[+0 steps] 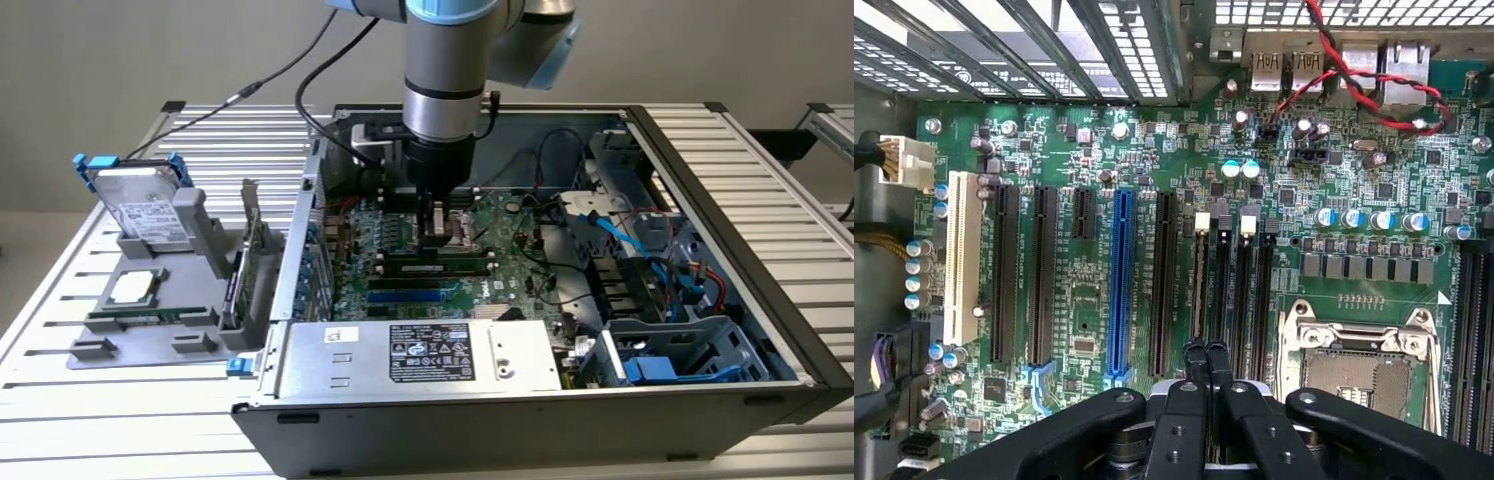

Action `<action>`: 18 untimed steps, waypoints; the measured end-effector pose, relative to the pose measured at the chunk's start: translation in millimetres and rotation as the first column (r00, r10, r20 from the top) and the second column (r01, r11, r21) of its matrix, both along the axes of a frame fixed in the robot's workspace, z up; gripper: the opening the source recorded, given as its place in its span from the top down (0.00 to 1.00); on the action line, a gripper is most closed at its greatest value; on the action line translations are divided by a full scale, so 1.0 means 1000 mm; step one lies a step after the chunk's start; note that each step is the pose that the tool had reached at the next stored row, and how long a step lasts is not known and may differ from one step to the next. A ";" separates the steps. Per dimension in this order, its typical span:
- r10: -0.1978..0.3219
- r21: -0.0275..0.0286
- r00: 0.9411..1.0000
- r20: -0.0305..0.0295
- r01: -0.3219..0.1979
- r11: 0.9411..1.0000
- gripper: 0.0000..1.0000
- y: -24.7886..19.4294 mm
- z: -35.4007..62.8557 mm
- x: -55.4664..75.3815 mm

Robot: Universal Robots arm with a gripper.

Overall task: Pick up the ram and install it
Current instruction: 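Press down the ram until it locks into place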

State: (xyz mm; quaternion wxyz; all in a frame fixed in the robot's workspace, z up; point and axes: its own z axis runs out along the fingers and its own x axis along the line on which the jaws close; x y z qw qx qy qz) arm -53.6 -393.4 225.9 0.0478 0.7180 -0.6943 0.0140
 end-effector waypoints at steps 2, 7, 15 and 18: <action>0.000 0.000 1.000 0.002 0.000 1.000 0.90 0.0002 -0.0020 0.000; 0.000 -0.001 1.000 0.003 0.000 1.000 0.90 0.0016 -0.0012 0.000; 0.001 -0.002 1.000 0.000 -0.001 1.000 0.90 0.0016 0.0146 0.005; 0.001 -0.002 1.000 -0.001 -0.001 1.000 0.90 0.0016 0.0162 0.011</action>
